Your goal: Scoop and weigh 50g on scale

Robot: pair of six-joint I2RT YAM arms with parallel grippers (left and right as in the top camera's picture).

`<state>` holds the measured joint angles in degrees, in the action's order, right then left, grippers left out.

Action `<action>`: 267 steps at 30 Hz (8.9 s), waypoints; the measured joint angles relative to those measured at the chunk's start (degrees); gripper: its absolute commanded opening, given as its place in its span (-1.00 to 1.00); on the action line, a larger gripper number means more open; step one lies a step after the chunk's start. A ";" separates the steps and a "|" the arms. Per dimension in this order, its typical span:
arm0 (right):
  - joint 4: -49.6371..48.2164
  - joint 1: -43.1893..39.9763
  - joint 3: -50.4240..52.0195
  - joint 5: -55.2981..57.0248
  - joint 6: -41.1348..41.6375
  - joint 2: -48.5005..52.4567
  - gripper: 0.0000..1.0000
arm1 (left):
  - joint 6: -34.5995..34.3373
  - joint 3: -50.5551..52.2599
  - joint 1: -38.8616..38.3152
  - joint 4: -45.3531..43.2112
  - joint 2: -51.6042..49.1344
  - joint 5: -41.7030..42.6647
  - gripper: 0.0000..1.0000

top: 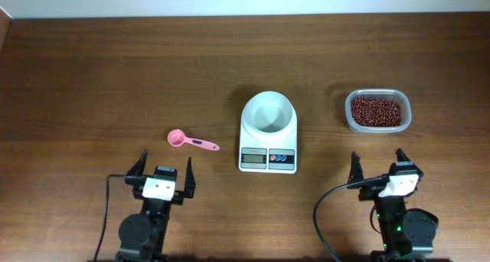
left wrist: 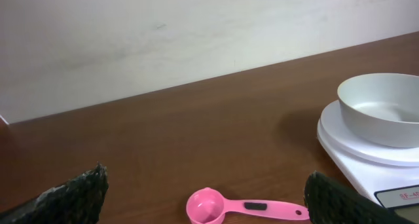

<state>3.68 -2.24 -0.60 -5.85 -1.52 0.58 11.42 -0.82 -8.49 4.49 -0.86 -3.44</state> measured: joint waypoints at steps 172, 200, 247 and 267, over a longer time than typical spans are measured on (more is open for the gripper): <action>0.04 0.00 0.00 -0.02 0.02 0.00 0.98 | -70.73 -60.37 9.03 36.41 -103.62 4.02 -1.00; 0.04 0.00 0.00 0.00 0.04 0.00 0.98 | -70.51 -61.70 9.03 43.45 -95.34 9.66 -1.00; 0.04 0.00 0.00 0.00 0.02 0.00 0.98 | -78.62 -61.88 4.31 61.68 -79.58 19.39 -1.00; 0.04 0.00 0.00 -0.02 0.04 0.00 0.98 | -80.30 -61.88 4.31 61.70 -79.58 19.50 -1.00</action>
<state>3.73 -2.24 -0.60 -5.87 -1.48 0.58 -68.88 -62.70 -4.19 66.19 -80.44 16.05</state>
